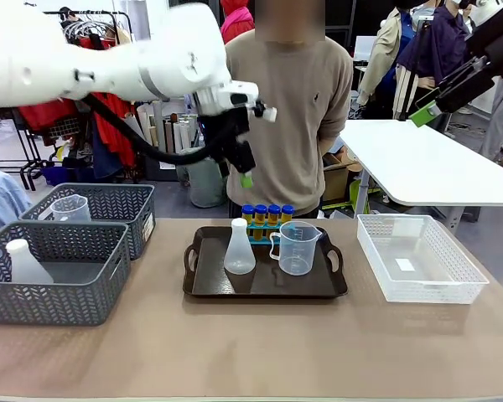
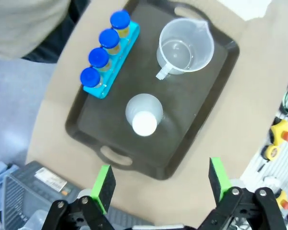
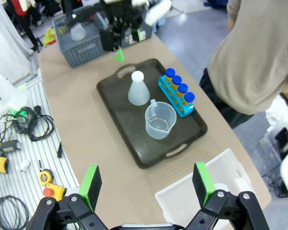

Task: Prepare the laboratory tools.
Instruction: Pick up one Small flask and place it on the Handle tray.

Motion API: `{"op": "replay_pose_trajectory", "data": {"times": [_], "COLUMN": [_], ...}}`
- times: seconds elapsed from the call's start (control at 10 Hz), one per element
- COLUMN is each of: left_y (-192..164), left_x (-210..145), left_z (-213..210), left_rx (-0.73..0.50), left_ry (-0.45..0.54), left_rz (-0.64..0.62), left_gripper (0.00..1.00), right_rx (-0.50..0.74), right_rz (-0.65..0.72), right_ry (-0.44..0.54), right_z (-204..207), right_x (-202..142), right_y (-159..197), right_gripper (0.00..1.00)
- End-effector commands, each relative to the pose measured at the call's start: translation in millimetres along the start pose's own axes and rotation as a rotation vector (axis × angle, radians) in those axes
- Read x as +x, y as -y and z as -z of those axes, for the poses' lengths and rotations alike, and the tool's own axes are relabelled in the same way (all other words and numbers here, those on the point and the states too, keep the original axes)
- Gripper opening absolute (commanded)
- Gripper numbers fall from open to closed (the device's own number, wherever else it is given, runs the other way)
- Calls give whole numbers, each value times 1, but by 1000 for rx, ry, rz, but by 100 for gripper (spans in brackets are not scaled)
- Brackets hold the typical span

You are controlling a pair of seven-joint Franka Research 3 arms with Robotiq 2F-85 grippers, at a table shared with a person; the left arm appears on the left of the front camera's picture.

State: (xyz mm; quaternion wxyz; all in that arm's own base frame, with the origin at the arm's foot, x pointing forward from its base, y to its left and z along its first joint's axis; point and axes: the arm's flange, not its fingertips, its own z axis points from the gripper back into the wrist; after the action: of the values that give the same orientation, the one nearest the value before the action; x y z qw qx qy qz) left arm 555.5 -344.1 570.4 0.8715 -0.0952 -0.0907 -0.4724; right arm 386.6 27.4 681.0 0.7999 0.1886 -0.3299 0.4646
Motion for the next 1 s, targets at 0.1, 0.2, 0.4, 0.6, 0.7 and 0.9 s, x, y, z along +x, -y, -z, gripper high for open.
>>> {"op": "replay_pose_trajectory", "data": {"times": [0.1,0.2,0.4,0.6,0.7,0.9], "left_y": [8,12,9,11,15,13], "left_x": [-41,-54,-74,-100,-114,-137], "left_z": [-46,-70,-103,-132,-142,-153], "left_rx": [11,20,26,25,48,34], "left_ry": [90,127,206,305,336,411], "left_rz": [16,6,77,101,102,142], "left_gripper": [100,100,100,100,100,100], "right_rx": [16,16,16,16,16,16], "right_rz": [-16,-16,-16,-16,-16,-16], "right_ry": [28,28,28,28,28,28], "right_z": [0,0,0,0,0,0], "right_x": [1,1,1,1,1,1], "right_y": [1,1,1,1,1,1], "right_gripper": [100,100,100,100,100,100]}}
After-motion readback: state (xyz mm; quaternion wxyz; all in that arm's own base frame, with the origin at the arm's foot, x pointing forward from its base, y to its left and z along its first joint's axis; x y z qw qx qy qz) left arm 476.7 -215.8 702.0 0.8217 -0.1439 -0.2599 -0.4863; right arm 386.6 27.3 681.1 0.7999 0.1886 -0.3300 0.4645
